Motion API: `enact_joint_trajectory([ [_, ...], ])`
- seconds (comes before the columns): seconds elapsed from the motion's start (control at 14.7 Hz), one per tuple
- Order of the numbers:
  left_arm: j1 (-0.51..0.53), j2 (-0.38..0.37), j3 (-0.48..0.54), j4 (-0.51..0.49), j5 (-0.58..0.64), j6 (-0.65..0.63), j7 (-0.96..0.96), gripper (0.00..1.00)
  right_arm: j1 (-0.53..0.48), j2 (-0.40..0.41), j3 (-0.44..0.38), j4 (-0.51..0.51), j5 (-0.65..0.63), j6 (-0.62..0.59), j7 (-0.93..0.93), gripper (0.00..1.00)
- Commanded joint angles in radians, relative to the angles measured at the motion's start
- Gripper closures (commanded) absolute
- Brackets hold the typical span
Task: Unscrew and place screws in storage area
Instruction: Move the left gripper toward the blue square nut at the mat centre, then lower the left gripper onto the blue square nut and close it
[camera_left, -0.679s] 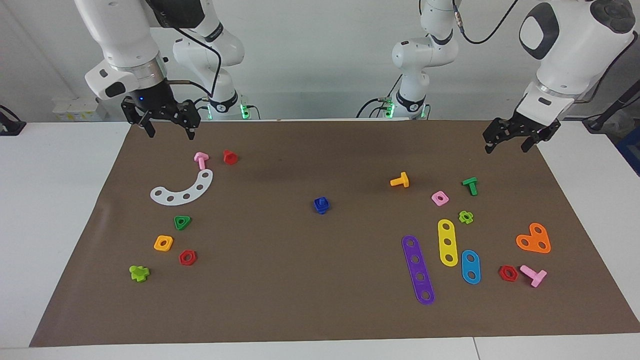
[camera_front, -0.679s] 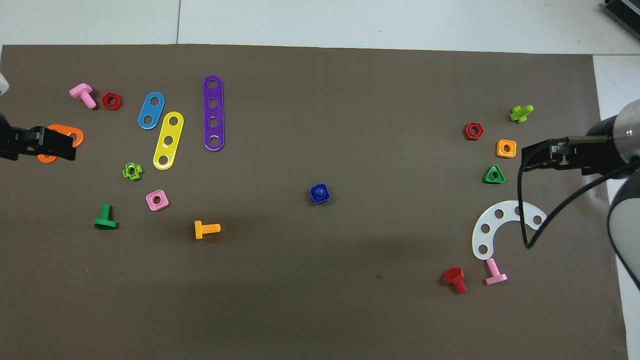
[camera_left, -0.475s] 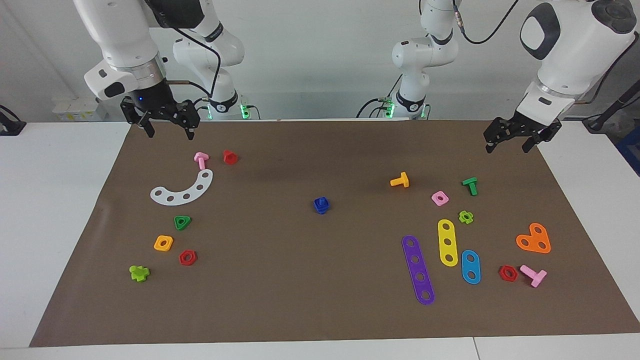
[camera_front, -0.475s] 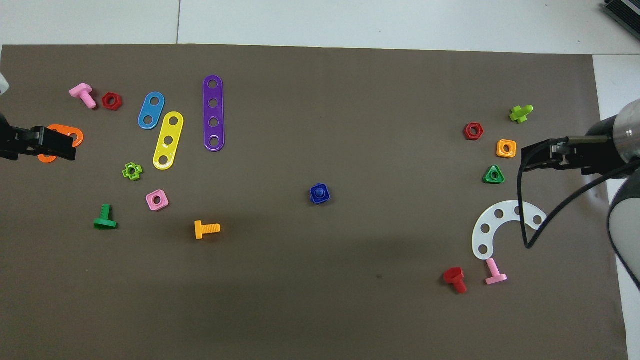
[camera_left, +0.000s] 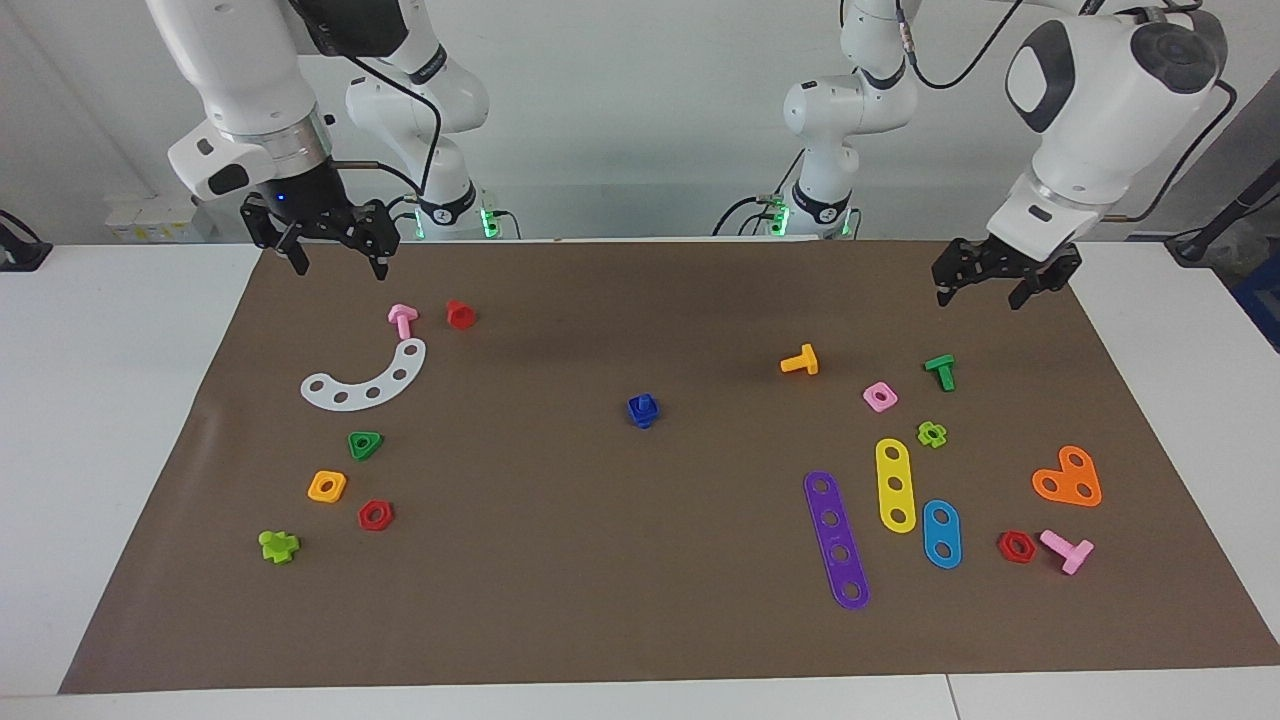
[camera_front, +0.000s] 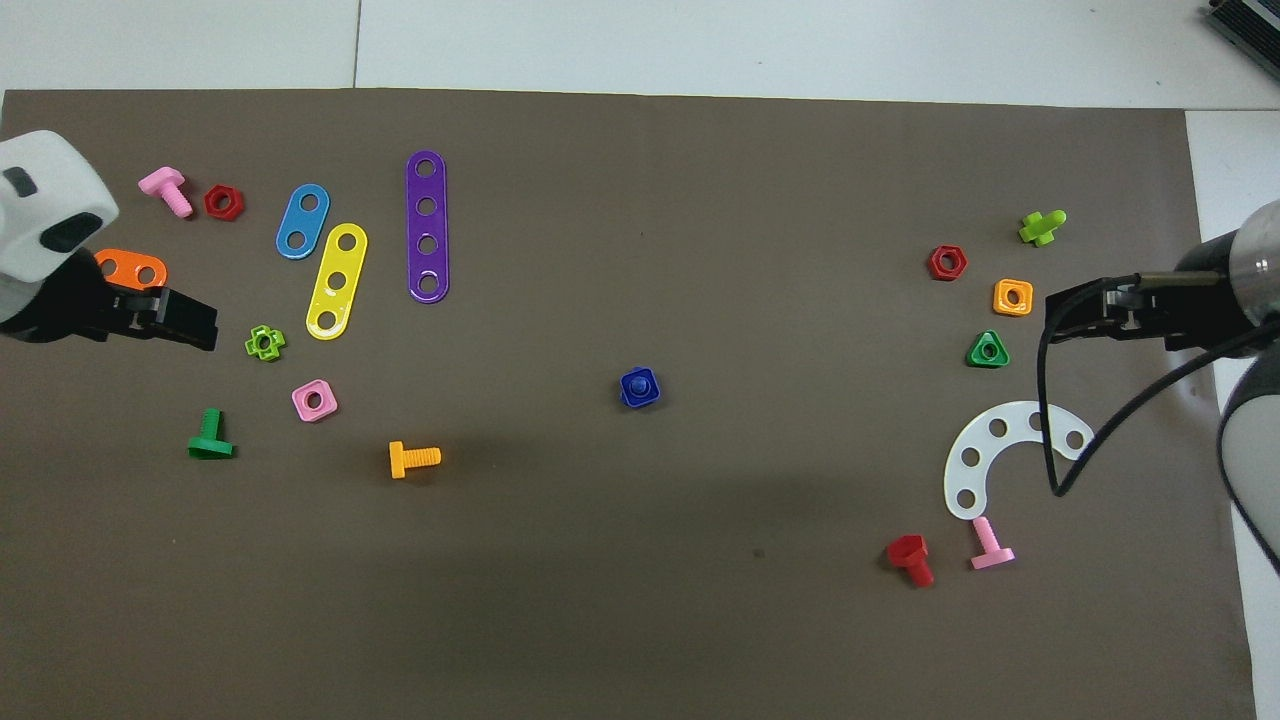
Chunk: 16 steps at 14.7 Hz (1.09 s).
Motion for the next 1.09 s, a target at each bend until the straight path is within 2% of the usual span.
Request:
enact_joint_trajectory([
  [0.0, -0.134, 0.001, 0.009, -0.048, -0.018, 0.065, -0.211, 0.03, -0.013, -0.004, 0.003, -0.004, 0.012, -0.01, -0.021, 0.0],
  [0.41, -0.377, 0.132, 0.009, -0.073, -0.061, 0.34, -0.705, 0.06, -0.013, -0.004, 0.004, -0.004, 0.012, -0.01, -0.023, 0.0],
  [0.48, -0.4, 0.139, 0.009, -0.076, -0.064, 0.369, -0.739, 0.07, -0.014, -0.004, 0.004, -0.004, 0.012, -0.01, -0.023, 0.0],
  [0.81, -0.514, 0.285, 0.013, -0.068, -0.076, 0.568, -0.938, 0.1, -0.014, -0.004, 0.003, -0.004, 0.012, -0.01, -0.021, 0.0],
  [1.02, -0.555, 0.368, 0.015, -0.068, -0.063, 0.654, -0.971, 0.13, -0.016, -0.004, 0.003, -0.004, 0.012, -0.01, -0.021, 0.0],
])
